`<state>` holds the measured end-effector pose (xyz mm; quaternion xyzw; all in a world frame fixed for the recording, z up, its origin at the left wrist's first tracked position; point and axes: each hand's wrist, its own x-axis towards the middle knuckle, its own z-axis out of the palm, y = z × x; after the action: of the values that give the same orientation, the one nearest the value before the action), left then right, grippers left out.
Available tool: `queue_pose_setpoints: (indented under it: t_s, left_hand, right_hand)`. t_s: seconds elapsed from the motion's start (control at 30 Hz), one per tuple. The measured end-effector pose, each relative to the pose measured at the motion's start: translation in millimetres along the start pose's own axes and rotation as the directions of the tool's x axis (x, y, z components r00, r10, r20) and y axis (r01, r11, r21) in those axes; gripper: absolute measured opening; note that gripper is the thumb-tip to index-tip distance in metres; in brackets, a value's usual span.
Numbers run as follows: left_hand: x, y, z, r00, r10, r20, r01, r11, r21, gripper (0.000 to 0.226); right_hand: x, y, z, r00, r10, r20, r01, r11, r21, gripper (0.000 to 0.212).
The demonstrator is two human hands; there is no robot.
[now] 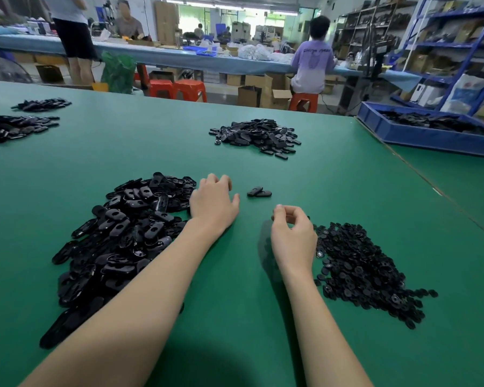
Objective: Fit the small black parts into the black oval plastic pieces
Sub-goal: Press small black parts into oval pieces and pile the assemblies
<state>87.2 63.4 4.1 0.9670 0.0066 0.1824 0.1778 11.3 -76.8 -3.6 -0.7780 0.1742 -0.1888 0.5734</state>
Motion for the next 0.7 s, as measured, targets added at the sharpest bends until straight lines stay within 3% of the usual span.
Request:
queue_pose_setpoints:
  t_s: [0.2,0.4,0.5,0.6,0.7]
  left_hand:
    - [-7.5,-22.4,-20.0,0.993,-0.065,0.098,0.042,0.974,0.224,0.030]
    - [-6.5,-33.0,-31.6,0.997,-0.065,0.034,0.054,0.964,0.260,0.035]
    - [2.8,-42.4,-34.3,0.996,-0.085,-0.016,0.085,0.933,0.348,0.062]
    - [13.6,-56.0,-35.9,0.961,-0.258,0.097,0.210,0.914,0.347,0.103]
    - [16.7,-68.0,-32.3,0.922,-0.346,0.171,0.285,0.909,0.304,0.113]
  right_hand:
    - [-2.4,1.7,-0.6,1.000,-0.023,0.018,0.024,0.999,-0.037,0.020]
    - [-4.4,1.5,-0.7,0.999,-0.033,0.036,0.036,0.997,-0.068,0.021]
    - [-3.6,2.0,-0.2,0.999,-0.033,0.039,0.036,0.996,-0.076,0.021]
    - [-2.3,3.2,0.5,0.999,-0.030,0.038,0.033,0.996,-0.084,0.023]
    - [-0.7,3.9,2.0,0.999,-0.019,0.032,0.022,0.994,-0.107,0.024]
